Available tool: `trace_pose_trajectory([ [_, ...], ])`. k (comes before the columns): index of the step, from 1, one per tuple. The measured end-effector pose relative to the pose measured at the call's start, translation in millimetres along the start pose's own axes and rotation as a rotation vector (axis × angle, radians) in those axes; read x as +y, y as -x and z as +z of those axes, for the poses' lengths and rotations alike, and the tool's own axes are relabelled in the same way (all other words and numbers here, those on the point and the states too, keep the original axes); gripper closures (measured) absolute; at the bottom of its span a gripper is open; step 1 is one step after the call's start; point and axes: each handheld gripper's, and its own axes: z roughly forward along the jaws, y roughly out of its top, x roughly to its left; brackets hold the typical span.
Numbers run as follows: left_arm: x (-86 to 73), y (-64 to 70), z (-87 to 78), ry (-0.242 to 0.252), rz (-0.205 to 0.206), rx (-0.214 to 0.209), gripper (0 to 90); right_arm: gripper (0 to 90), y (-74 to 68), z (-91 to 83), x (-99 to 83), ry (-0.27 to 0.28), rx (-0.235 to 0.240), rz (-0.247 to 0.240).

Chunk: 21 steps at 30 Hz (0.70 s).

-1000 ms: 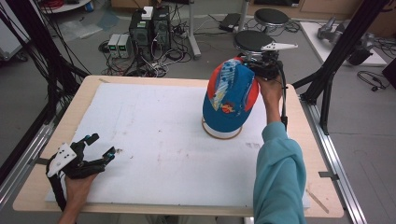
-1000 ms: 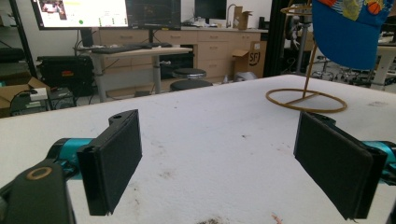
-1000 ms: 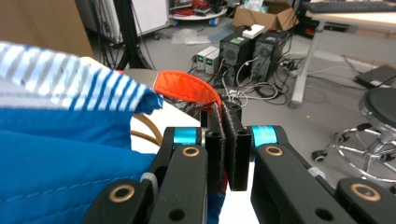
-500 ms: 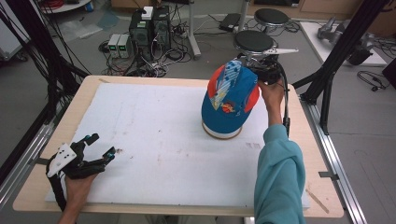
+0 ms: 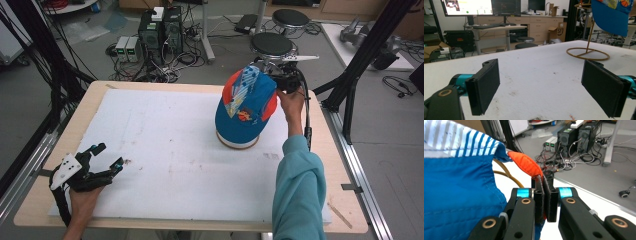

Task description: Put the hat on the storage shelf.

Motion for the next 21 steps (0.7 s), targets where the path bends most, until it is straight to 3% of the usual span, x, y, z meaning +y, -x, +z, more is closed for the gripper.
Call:
trace_pose_trajectory([
  [8,0.0,-0.1,-0.3,0.002,0.003,0.000,15.6,87.9,2.3,-0.4,0.0,-0.004,0.014,0.014],
  [15,0.0,-0.2,-0.3,0.003,0.003,0.000,15.6,88.0,0.8,-3.6,5.8,-0.029,-0.003,-0.043],
  [21,-0.1,-0.1,-0.3,0.003,0.004,0.000,15.6,88.0,7.0,-3.8,1.6,-0.028,0.023,-0.008],
])
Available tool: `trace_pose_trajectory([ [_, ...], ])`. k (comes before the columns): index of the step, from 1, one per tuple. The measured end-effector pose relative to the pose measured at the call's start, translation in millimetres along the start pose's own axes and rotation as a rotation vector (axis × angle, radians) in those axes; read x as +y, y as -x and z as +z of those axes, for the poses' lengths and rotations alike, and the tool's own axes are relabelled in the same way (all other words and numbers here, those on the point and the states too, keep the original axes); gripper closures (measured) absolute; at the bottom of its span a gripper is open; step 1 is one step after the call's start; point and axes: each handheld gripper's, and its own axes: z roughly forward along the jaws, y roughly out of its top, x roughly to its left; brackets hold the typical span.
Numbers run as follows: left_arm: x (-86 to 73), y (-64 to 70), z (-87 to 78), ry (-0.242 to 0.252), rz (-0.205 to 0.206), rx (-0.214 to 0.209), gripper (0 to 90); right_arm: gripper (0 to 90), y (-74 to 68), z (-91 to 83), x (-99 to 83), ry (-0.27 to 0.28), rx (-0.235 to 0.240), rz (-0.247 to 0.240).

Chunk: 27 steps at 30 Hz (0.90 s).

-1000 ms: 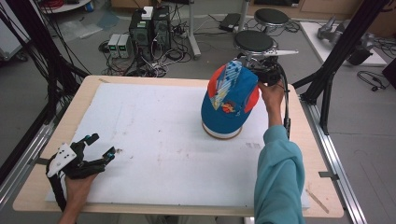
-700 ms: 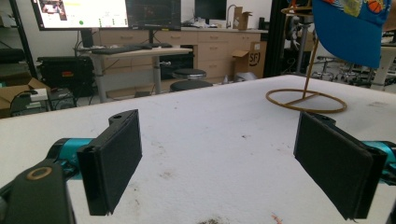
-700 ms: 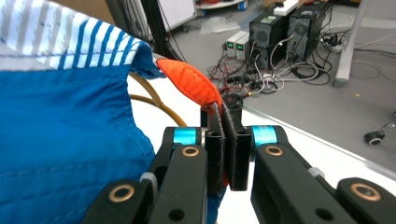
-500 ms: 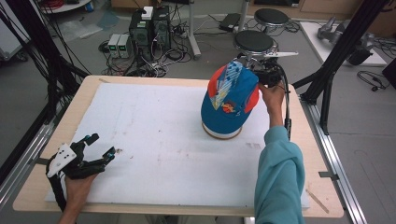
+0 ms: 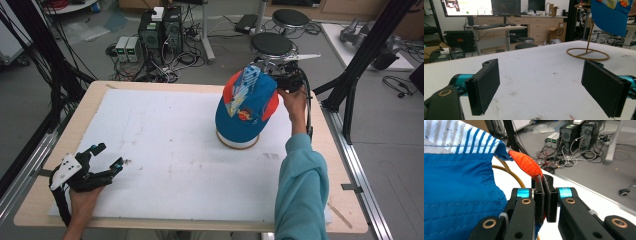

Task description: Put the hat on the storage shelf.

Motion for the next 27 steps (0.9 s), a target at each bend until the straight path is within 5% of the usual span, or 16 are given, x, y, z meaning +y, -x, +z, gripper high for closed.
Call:
trace_pose_trajectory([
  [13,0.0,0.1,-0.2,0.002,0.001,0.000,15.6,85.5,-2.0,-1.3,-0.4,-0.018,-0.002,0.011],
  [21,0.0,0.2,-0.1,0.001,0.002,0.000,15.6,66.7,-4.3,-10.7,1.9,-0.004,-0.052,0.007],
  [27,-0.1,0.6,-0.2,0.003,0.000,-0.001,15.6,60.8,-7.7,-19.5,4.8,0.013,-0.098,0.002],
])
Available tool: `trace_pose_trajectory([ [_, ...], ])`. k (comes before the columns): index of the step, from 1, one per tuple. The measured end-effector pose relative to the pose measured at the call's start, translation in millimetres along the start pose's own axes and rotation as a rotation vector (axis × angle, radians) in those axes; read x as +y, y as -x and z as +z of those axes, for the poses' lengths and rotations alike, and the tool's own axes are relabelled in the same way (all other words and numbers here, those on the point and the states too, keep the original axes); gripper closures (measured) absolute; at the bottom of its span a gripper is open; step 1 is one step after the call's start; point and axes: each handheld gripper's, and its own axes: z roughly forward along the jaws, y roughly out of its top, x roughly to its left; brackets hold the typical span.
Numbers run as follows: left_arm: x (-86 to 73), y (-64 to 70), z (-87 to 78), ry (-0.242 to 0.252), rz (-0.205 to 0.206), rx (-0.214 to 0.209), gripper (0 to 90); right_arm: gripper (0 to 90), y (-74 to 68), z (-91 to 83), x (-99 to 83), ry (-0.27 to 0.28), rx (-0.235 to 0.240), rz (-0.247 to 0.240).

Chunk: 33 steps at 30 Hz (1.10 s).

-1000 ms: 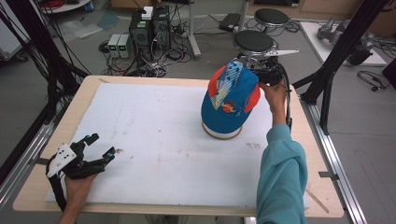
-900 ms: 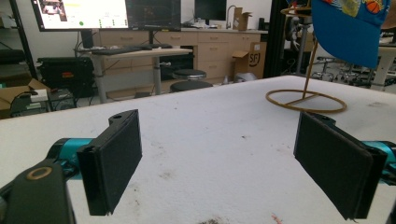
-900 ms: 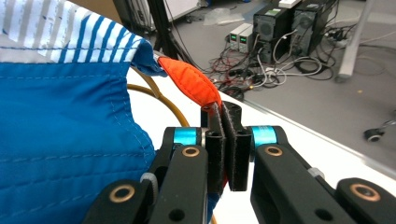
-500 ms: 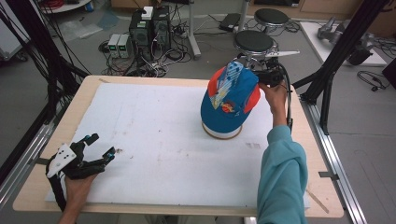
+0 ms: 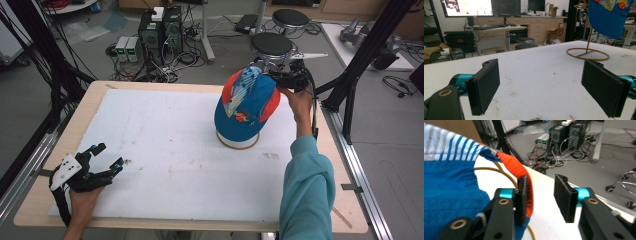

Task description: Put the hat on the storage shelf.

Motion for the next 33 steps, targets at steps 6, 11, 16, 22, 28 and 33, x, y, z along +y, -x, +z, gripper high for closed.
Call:
trace_pose_trajectory([
  [6,0.0,0.1,-0.1,0.000,0.000,0.000,15.6,47.1,-1.8,-7.8,2.3,0.025,-0.023,0.008],
  [11,0.0,0.2,0.0,0.000,0.001,0.001,15.6,36.8,-3.5,-15.0,4.5,0.052,-0.012,0.015],
  [16,0.0,0.2,0.0,-0.001,0.002,0.001,15.6,33.4,-3.4,-22.1,5.5,0.081,-0.003,0.040],
  [22,0.0,0.3,0.0,0.000,0.002,0.001,15.6,31.2,-6.2,-31.3,7.9,0.117,0.009,0.037],
  [28,0.1,0.3,-0.1,-0.001,0.004,0.000,15.6,27.6,-10.1,-39.8,10.2,0.144,0.018,0.041],
  [33,0.0,0.3,0.0,0.001,0.004,0.001,15.6,26.8,-14.6,-48.3,12.1,0.164,0.032,0.033],
])
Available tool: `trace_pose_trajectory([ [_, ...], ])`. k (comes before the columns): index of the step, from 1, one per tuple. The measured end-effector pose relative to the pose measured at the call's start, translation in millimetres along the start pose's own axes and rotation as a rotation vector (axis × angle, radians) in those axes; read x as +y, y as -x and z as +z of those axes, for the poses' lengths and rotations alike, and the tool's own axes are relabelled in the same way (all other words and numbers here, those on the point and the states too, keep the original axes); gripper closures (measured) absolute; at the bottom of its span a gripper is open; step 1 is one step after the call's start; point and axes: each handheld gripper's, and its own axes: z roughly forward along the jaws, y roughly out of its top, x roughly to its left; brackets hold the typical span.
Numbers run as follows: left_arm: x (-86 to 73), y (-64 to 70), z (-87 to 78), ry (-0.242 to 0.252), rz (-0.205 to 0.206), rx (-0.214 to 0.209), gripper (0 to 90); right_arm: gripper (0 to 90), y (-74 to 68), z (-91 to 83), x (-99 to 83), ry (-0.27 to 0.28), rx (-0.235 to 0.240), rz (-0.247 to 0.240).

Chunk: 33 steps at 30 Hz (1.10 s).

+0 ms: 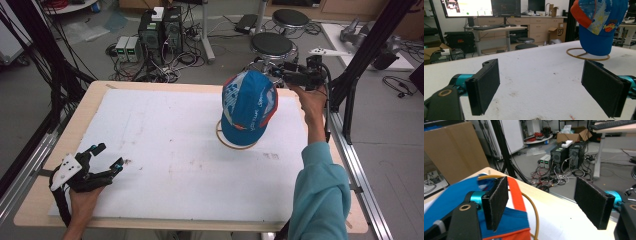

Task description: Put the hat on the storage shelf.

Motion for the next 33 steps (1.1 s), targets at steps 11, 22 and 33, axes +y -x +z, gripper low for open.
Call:
trace_pose_trajectory([
  [11,0.3,-0.5,0.7,-0.008,-0.003,-0.001,15.6,24.4,-17.7,-28.6,5.6,-0.001,0.052,0.000],
  [22,0.5,0.1,1.7,-0.015,0.001,0.003,15.6,26.5,-51.2,-73.1,-17.3,0.142,0.048,-0.087],
  [33,0.3,0.4,0.7,-0.008,0.008,0.002,15.6,23.2,-90.3,-100.1,-50.2,0.144,0.031,-0.142],
])
